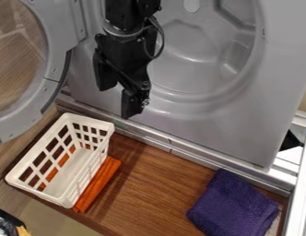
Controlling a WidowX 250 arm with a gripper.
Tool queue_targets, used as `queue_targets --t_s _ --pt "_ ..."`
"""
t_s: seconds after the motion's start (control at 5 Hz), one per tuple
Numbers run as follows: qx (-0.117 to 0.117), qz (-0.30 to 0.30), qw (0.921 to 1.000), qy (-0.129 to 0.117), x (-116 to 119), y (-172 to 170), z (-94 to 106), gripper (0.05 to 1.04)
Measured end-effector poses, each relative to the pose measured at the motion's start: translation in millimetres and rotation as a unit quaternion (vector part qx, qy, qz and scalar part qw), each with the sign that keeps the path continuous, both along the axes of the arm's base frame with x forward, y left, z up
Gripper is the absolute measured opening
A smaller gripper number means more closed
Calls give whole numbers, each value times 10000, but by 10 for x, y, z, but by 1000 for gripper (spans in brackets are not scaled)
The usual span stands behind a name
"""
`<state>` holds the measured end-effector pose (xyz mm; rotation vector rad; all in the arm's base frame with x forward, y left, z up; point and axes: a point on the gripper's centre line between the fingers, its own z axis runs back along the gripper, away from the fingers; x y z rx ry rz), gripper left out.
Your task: Put the violet cloth in the washing machine
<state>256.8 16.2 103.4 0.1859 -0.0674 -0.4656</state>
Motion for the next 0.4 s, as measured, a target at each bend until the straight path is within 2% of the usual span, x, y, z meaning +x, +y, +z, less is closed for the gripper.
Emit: queue_targets --t_s 0.2,0.4 --pt "-25 26 9999 122 -19 -8 -70 1001" --pt "-212 -209 9996 -3 -6 -246 -136 1001"
